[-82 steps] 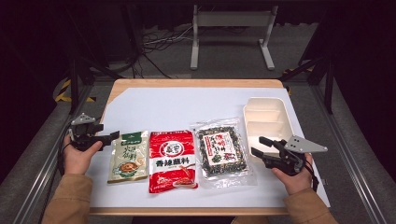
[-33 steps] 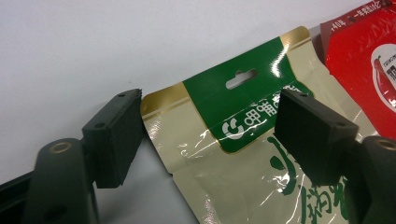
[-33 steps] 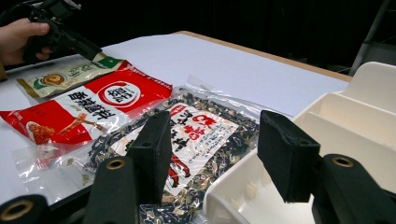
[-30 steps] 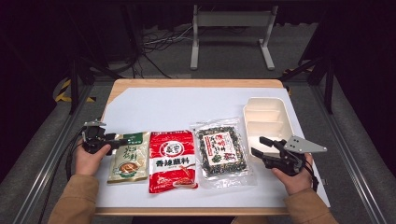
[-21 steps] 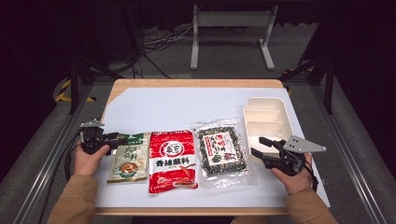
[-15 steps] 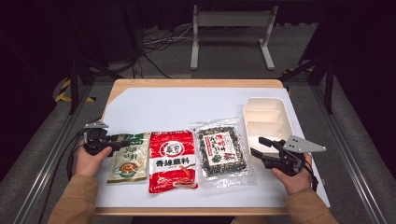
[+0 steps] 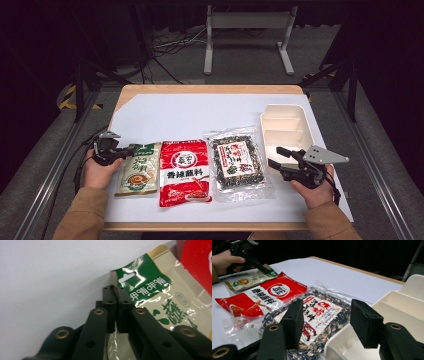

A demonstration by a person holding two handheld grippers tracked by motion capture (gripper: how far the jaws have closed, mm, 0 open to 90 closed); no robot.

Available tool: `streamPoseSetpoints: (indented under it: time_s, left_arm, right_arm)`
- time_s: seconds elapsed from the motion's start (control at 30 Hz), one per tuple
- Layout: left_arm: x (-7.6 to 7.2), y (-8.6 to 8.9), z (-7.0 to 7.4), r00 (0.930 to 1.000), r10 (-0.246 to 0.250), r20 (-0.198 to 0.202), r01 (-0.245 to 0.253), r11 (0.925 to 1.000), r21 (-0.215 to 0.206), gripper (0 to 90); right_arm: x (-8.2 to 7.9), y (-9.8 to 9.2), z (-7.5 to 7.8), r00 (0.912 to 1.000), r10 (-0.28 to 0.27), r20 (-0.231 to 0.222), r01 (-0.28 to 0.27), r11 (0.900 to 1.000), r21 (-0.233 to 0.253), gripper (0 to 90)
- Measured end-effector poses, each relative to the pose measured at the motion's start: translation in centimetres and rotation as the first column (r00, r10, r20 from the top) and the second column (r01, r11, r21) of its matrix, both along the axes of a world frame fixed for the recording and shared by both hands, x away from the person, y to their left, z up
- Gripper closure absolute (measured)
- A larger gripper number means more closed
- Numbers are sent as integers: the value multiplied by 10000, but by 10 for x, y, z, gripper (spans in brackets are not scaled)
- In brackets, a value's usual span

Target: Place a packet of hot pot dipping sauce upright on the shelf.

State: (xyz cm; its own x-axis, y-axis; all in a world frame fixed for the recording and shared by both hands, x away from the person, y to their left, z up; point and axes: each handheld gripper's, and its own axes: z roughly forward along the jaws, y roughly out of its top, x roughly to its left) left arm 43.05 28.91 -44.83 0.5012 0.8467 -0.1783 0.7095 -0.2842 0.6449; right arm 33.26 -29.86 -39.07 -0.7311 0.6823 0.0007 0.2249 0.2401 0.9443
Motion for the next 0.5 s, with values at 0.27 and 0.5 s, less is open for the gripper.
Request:
streamPoseSetpoints:
  time_s: [0.27, 0.5]
  left_arm:
    - [-4, 3, 8, 9996, -206, 200, 209, 9997, -107, 898]
    - [-8, 7, 17, 9986, -312, 437, 325, 9990, -304, 898]
  right_arm:
    - [0, -1, 0, 10000, 5, 87, -5, 10000, 3, 452]
    - [0, -1, 0, 9999, 41, 146, -42, 10000, 47, 460]
